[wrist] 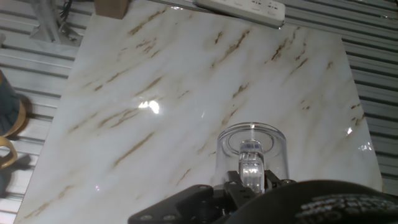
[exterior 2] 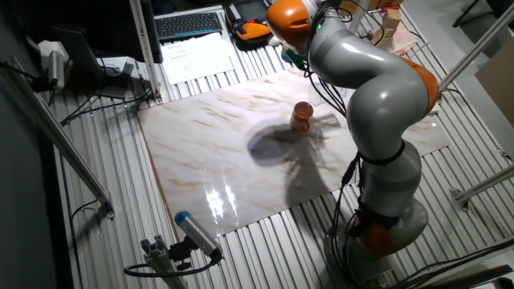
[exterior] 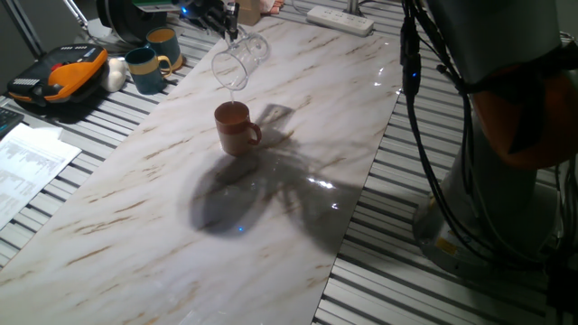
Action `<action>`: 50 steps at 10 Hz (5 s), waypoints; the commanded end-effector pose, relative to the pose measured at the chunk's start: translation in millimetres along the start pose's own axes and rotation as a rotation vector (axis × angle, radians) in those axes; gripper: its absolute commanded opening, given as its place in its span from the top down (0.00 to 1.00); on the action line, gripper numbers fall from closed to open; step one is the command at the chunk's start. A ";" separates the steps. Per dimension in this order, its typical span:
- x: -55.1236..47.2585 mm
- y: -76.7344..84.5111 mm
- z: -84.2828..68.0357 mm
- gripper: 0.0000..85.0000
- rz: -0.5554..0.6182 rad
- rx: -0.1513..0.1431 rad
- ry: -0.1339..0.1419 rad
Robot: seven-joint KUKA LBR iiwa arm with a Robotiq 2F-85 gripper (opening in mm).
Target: Pour the water from one cup into another empty cup
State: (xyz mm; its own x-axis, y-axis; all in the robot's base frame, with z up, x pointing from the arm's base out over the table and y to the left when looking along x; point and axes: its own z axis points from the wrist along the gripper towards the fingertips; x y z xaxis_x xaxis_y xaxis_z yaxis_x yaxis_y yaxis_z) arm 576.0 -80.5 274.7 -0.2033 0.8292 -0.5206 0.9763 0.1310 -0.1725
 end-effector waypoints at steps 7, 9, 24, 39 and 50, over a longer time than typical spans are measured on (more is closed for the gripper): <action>2.0 1.1 -5.5 1.00 0.026 0.048 -0.018; 2.5 1.1 -6.6 1.00 0.029 0.058 -0.027; 1.5 0.5 -8.5 1.00 0.044 0.102 -0.075; 4.6 -2.6 -15.2 1.00 0.079 0.170 -0.062; 7.0 -2.7 -18.1 1.00 0.086 0.162 0.063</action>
State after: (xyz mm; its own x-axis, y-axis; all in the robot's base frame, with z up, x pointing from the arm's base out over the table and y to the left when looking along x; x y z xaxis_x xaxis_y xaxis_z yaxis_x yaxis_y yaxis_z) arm 573.3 -65.0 286.6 -0.1062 0.8418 -0.5292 0.9655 -0.0401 -0.2575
